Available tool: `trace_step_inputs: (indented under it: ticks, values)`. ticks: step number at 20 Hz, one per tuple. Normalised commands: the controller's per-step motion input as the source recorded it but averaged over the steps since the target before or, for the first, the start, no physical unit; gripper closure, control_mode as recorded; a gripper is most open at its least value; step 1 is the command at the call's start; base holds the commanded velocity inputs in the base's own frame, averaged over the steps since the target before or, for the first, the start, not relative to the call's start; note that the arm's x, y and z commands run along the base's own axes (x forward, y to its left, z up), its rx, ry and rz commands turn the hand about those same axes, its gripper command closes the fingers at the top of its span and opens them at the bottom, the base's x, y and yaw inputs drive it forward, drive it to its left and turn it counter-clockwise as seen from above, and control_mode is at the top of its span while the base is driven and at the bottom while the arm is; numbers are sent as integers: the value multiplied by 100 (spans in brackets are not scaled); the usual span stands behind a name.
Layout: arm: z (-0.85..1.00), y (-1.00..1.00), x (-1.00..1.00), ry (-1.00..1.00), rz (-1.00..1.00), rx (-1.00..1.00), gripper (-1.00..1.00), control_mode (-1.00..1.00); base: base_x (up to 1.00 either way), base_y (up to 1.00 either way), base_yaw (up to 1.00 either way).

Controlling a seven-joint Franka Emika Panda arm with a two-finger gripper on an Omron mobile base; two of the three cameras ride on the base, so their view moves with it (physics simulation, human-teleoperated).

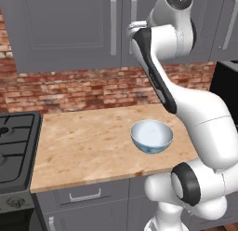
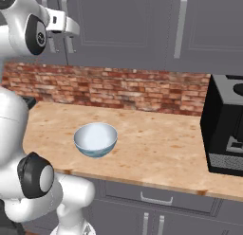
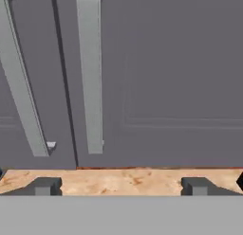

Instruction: Open the cabinet and setup a tea strainer by placing it in the bowl upright.

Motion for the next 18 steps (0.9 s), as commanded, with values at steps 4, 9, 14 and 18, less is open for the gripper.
trace_step_inputs:
  ticks: [4,9,14,18]
  values:
    - [-6,0,58,8,-2,0,-100,-100,0,0,0]
    - [-9,5,53,1,-1,0,-100,-100,0,0,0]
    - [-7,12,47,-1,-2,0,-100,-100,0,0,0]
    - [-13,21,45,-4,-4,0,-100,-100,0,0,0]
